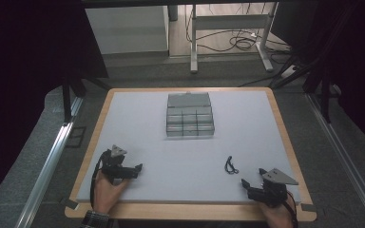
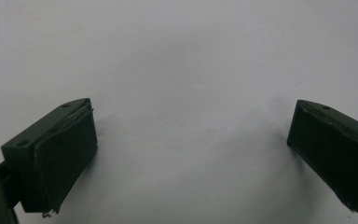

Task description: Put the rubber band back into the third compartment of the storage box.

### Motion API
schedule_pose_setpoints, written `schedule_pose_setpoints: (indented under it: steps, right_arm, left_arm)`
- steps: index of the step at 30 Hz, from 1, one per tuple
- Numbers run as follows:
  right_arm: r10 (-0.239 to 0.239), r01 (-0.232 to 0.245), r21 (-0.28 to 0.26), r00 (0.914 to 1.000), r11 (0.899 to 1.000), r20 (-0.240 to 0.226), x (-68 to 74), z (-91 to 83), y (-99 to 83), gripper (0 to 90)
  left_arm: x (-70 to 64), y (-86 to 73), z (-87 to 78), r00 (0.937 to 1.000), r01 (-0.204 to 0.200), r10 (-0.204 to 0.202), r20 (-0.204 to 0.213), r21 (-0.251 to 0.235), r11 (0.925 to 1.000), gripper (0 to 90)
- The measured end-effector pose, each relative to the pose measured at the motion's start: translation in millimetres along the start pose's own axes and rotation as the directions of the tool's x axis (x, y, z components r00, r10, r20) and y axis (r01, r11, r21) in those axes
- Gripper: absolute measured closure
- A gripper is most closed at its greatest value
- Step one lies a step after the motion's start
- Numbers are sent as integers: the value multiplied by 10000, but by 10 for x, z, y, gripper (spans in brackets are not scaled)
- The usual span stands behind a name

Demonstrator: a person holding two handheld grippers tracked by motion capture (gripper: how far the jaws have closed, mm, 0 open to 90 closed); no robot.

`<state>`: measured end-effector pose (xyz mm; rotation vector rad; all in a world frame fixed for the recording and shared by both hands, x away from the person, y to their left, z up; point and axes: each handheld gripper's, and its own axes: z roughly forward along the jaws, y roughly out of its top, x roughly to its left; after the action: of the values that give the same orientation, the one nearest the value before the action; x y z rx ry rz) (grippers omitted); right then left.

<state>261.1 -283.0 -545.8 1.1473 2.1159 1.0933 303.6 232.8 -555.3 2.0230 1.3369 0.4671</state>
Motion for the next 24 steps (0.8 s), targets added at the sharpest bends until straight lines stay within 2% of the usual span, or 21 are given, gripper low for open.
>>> schedule_pose_setpoints:
  steps: [24]
  right_arm:
    - [9,-9,59,10000,10000,-15,12,12,8,154]
  left_arm:
    - [2,1,0,10000,23,-23,12,-7,10000,13]
